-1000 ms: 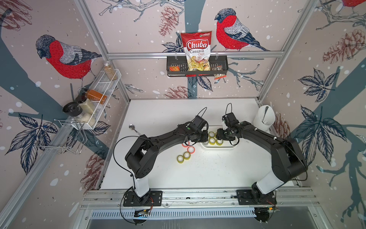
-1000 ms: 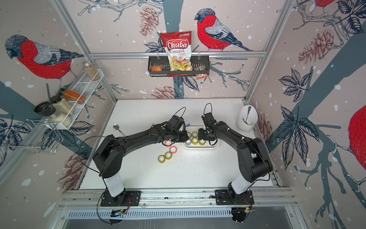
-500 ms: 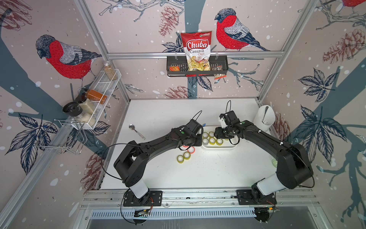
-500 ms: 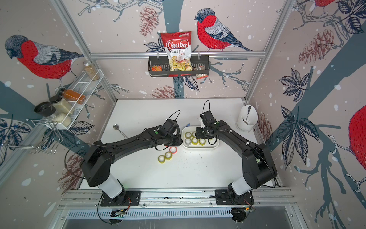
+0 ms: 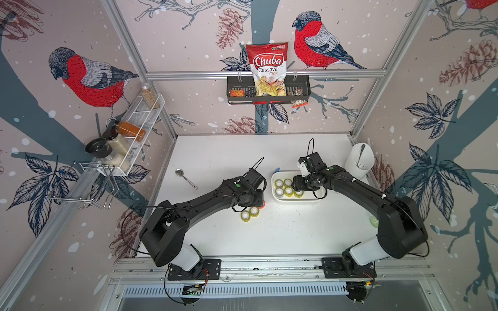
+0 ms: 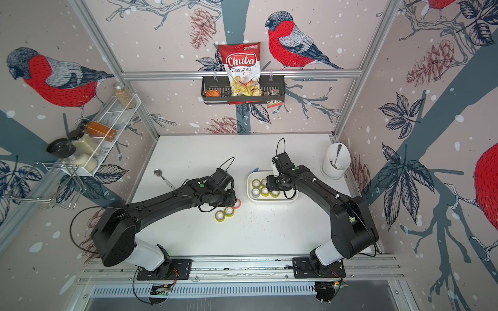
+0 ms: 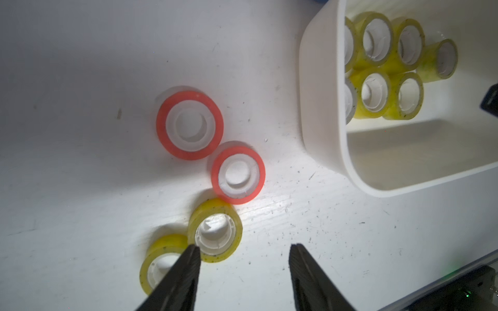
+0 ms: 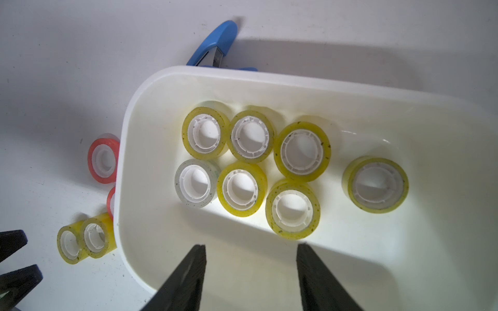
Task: Put the transparent tape into the storage box
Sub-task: Pick up the tape from the center of the board.
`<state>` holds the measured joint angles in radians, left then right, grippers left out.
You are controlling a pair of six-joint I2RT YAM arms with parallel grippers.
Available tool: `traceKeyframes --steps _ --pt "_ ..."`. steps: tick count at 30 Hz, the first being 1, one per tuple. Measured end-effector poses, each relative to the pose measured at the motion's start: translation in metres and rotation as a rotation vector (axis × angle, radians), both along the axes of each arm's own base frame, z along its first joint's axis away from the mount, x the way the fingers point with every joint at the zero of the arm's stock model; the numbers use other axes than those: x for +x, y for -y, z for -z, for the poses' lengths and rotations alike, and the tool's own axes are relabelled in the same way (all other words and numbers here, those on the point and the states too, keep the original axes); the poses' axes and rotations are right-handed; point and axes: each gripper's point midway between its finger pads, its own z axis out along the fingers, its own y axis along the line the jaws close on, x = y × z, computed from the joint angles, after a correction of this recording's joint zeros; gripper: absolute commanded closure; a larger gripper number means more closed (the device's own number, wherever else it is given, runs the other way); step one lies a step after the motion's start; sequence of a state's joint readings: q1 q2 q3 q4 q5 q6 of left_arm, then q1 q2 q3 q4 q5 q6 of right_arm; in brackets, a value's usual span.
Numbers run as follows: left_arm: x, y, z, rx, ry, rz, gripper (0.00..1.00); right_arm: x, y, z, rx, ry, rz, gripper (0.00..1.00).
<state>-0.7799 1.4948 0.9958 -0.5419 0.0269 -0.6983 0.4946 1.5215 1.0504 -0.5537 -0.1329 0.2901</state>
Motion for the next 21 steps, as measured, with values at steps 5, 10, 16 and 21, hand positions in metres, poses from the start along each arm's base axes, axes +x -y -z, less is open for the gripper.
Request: traceKeyframes --steps 5,10,16,21 --pt "-0.012 -0.013 0.01 0.028 -0.027 -0.001 0.51 -0.001 0.001 0.002 0.002 -0.007 0.001 0.41" --pt "-0.014 -0.019 0.018 0.064 -0.037 -0.007 0.6 -0.003 0.002 0.003 0.003 -0.009 0.001 0.41" --pt "-0.016 -0.023 0.031 0.102 -0.053 0.006 0.64 -0.004 0.005 0.003 0.006 -0.01 0.006 0.41" --pt "-0.015 -0.023 0.04 0.118 -0.059 0.012 0.67 -0.004 0.006 0.003 0.01 -0.009 0.011 0.41"
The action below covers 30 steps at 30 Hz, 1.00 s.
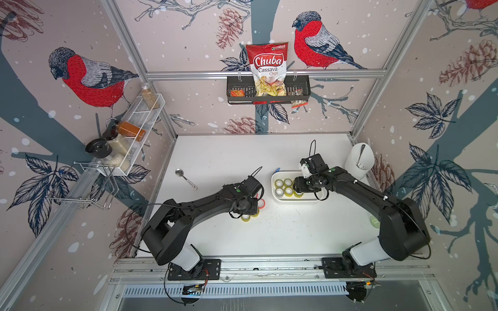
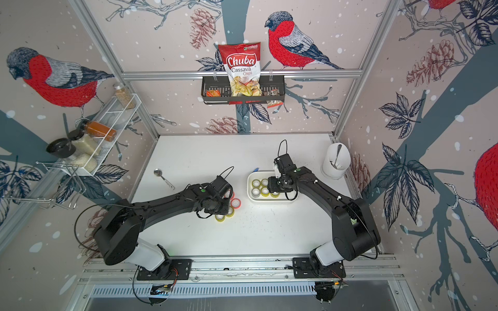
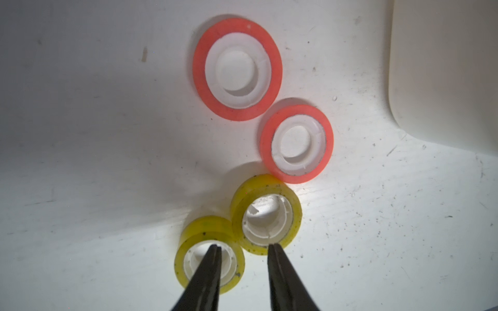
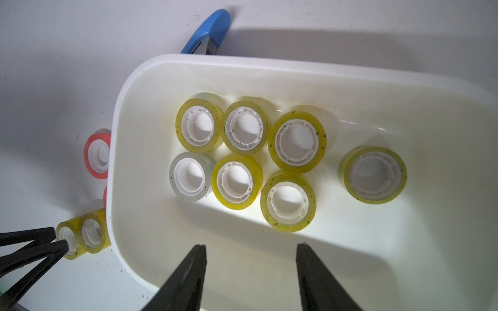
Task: Put the transparent tape into the storage box
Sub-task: Pick up the tape from the center of the board.
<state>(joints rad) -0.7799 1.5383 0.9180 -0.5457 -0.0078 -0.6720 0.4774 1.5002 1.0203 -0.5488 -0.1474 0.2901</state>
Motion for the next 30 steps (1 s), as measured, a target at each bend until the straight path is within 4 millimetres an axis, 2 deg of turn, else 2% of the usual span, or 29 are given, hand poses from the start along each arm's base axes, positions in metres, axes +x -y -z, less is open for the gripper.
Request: traceKeyframes --steps 11,21,30 --pt "0.007 0.0 0.014 0.048 0.008 0.029 0.69 0.001 0.0 0.0 0.014 0.002 0.001 0.42" --pt "0.011 0.0 0.026 0.08 0.001 0.037 0.83 0.002 0.0 0.001 0.019 -0.002 0.003 0.42" --pt "0.016 0.004 0.018 0.071 0.021 0.054 0.87 0.003 0.003 0.001 0.022 -0.001 0.009 0.43"
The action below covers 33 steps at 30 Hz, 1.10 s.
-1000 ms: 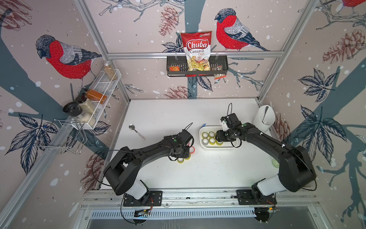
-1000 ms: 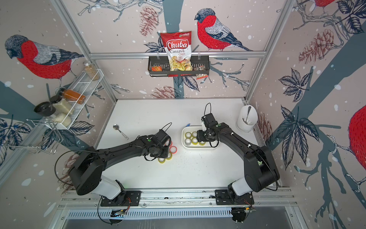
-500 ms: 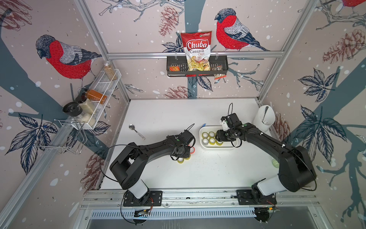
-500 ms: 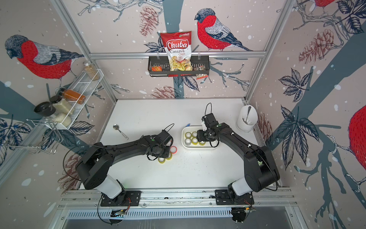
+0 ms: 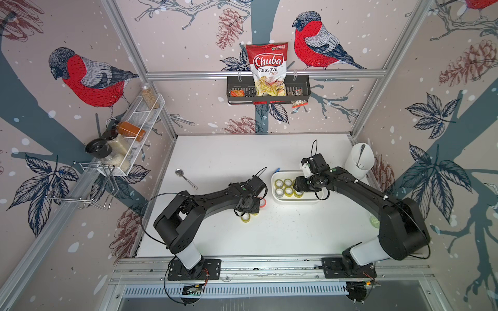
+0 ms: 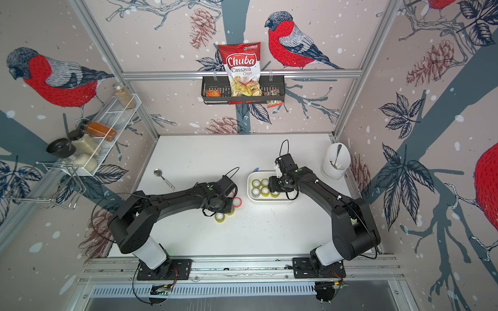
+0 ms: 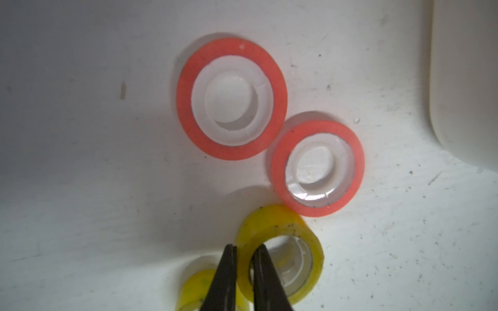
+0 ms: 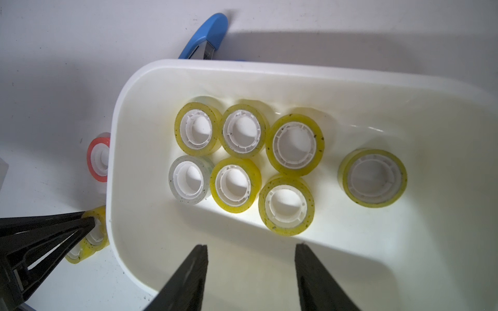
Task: Put the transparent tape into the storage box
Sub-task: Pick up the tape from the center of the board.
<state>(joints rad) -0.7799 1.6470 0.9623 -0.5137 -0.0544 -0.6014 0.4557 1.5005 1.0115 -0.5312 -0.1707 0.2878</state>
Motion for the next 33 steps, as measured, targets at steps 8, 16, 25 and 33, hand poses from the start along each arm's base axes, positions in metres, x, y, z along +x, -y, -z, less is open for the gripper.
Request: traceKeyframes --steps 8,16,25,33 --pt "-0.001 -0.001 -0.023 -0.026 0.023 0.001 0.88 0.005 0.008 -0.005 0.016 0.009 0.027 0.43" --pt "0.007 0.014 -0.064 -0.101 0.066 0.009 0.87 0.013 0.031 -0.015 0.044 0.022 0.1 0.43" --pt "0.039 0.055 -0.117 -0.216 0.135 0.039 0.87 0.018 0.07 -0.029 0.063 0.048 0.213 0.45" --pt "0.07 0.105 -0.134 -0.263 0.167 0.108 0.86 0.015 0.099 -0.033 0.074 0.058 0.315 0.44"
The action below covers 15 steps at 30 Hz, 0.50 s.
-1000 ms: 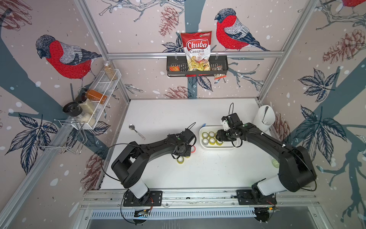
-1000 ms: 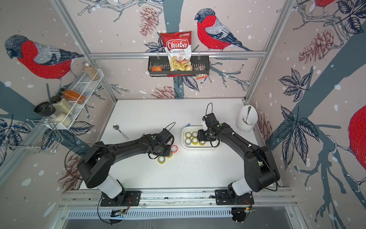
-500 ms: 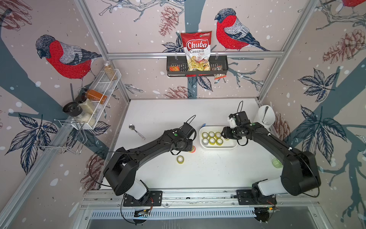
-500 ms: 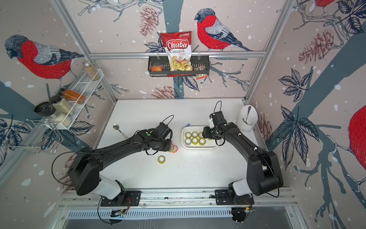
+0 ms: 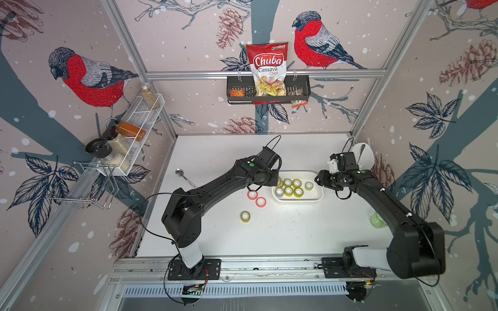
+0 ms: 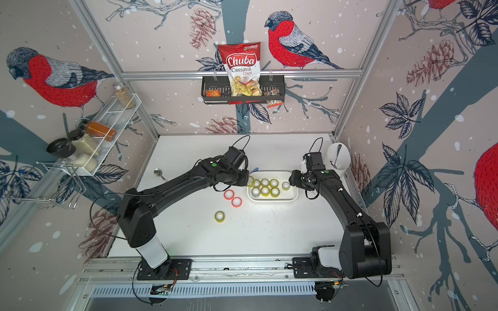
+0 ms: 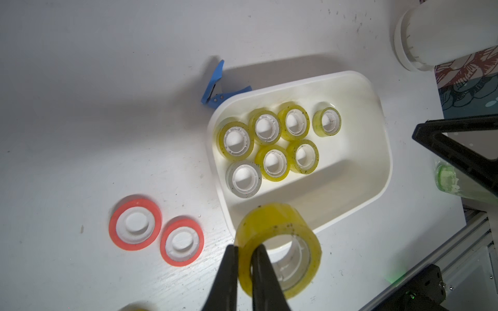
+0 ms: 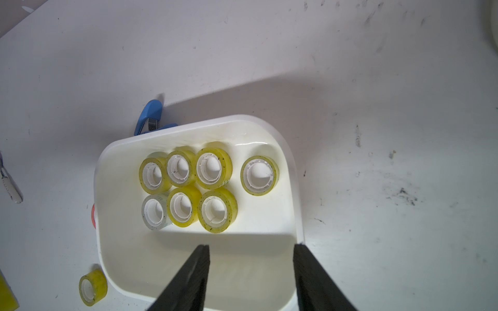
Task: Put the transparent tape into the storage box
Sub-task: Pick up the tape from the center of the board, then place the tape in the storage box.
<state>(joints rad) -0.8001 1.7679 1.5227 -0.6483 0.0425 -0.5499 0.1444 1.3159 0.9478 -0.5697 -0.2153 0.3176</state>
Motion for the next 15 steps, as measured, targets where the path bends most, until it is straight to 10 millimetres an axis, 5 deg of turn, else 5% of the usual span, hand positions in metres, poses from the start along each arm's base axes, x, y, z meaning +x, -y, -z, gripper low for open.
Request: traceKeyframes --steps 15 --pt "0.025 0.08 0.013 -0.042 -0.011 0.114 0.85 -0.009 0.017 0.012 0.001 -0.03 0.053 0.45"
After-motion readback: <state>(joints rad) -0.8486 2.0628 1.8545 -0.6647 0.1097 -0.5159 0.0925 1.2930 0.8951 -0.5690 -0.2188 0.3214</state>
